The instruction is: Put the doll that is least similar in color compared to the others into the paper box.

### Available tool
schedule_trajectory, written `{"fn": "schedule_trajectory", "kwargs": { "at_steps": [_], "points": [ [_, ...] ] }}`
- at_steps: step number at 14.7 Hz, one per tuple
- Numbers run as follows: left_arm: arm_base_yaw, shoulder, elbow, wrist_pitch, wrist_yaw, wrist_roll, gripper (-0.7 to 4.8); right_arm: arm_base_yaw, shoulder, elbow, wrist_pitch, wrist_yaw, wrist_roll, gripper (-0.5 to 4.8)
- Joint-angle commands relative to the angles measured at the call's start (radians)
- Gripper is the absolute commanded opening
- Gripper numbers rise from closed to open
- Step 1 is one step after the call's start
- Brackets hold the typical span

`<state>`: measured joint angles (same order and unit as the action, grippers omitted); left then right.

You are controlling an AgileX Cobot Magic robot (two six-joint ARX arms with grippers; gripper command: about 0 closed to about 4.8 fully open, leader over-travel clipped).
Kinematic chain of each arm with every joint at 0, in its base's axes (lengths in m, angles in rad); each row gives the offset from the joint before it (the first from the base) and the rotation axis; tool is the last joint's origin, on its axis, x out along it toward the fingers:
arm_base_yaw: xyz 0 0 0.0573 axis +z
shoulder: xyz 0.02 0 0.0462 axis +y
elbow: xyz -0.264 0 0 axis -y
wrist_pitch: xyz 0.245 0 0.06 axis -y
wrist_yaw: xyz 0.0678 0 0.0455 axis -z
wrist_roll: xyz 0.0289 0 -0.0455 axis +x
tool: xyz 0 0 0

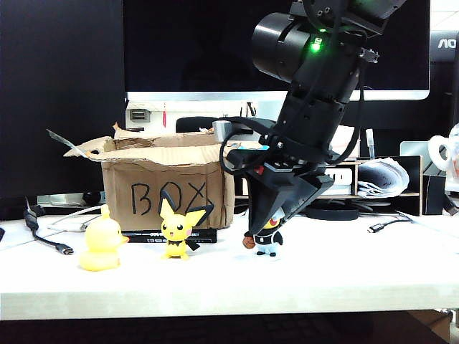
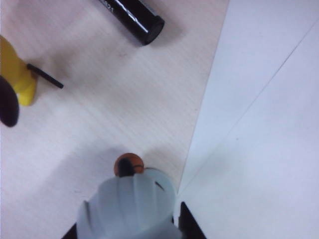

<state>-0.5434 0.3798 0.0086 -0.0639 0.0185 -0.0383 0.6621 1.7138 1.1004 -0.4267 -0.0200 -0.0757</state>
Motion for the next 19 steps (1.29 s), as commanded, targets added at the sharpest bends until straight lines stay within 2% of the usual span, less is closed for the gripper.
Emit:
{"fn": "schedule_trajectory", "kwargs": {
  "at_steps": [1, 5, 8, 9, 11, 12, 13, 16, 19],
  "points": [
    [0.0, 0.0, 0.001, 0.013, 0.004, 0.001, -0.05, 0.001, -0.013, 0.019, -0.032, -0.008, 0.047, 1.23],
    [0.0, 0.0, 0.001, 0.013, 0.004, 0.001, -0.05, 0.002, -0.083, 0.148, -0.124, -0.008, 0.047, 1.23],
    [0.0, 0.0, 0.001, 0.013, 0.004, 0.001, -0.05, 0.002, -0.122, 0.279, -0.125, -0.036, 0.045, 1.2],
    [0.0, 0.0, 0.001, 0.013, 0.004, 0.001, -0.05, -0.001, -0.122, 0.314, -0.116, -0.065, 0.044, 1.2],
    [0.0, 0.0, 0.001, 0.013, 0.004, 0.001, -0.05, -0.001, -0.121, 0.36, 0.047, -0.122, 0.044, 1.2],
    [0.0, 0.0, 0.001, 0.013, 0.004, 0.001, -0.05, -0.011, -0.102, 0.372, 0.152, -0.185, 0.057, 1.16],
    [0.0, 0.0, 0.001, 0.013, 0.004, 0.001, -0.05, -0.012, -0.076, 0.394, 0.162, -0.183, 0.063, 1.16],
    [0.0, 0.0, 0.001, 0.013, 0.004, 0.0, -0.05, -0.02, 0.067, 0.52, 0.16, -0.188, 0.064, 1.16],
    [0.0, 0.0, 0.001, 0.013, 0.004, 0.0, -0.05, -0.019, 0.202, 0.662, 0.08, -0.189, 0.064, 1.17]
  ]
}}
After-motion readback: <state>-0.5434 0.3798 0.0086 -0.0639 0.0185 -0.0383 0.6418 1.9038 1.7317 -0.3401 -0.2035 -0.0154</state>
